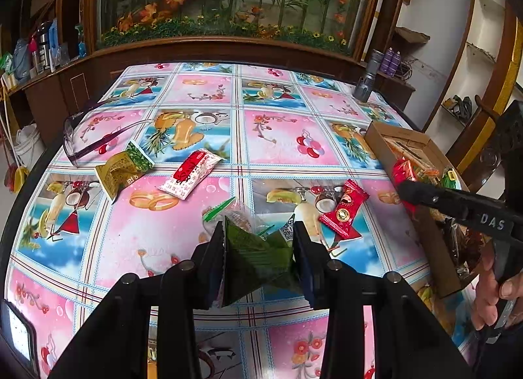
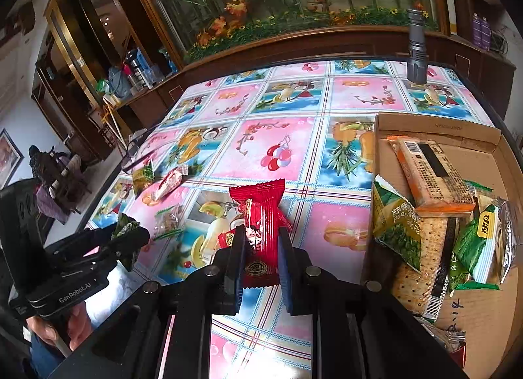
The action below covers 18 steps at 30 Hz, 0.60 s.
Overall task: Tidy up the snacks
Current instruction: 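Grasp a red candy pack with the right gripper, then carry the green packet and red candy pack over the cardboard box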
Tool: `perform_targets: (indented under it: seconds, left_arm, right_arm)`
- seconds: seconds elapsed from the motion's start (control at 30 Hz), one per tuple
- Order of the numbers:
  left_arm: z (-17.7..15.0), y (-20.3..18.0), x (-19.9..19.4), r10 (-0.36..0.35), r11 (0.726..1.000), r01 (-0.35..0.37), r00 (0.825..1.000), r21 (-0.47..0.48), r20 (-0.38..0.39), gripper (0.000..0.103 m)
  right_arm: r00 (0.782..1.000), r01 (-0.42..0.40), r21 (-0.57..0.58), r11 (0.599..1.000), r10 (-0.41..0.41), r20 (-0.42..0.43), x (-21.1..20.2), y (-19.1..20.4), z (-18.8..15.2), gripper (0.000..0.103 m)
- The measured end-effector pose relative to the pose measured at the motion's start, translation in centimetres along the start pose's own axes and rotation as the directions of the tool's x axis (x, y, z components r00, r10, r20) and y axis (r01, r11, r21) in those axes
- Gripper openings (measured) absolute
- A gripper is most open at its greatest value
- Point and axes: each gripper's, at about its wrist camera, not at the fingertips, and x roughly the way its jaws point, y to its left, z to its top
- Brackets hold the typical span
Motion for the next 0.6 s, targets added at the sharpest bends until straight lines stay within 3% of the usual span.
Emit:
perform_targets:
  seconds: [0.6]
  left_arm:
    - [-0.1, -1.1, 0.2, -0.008, 1.000, 0.007, 1.000, 0.017, 0.018, 0.038]
  right_arm:
    - [0.997, -0.019, 0.091, 0.996, 0.012, 0.075, -1.8, -2.7, 0.9, 0.019]
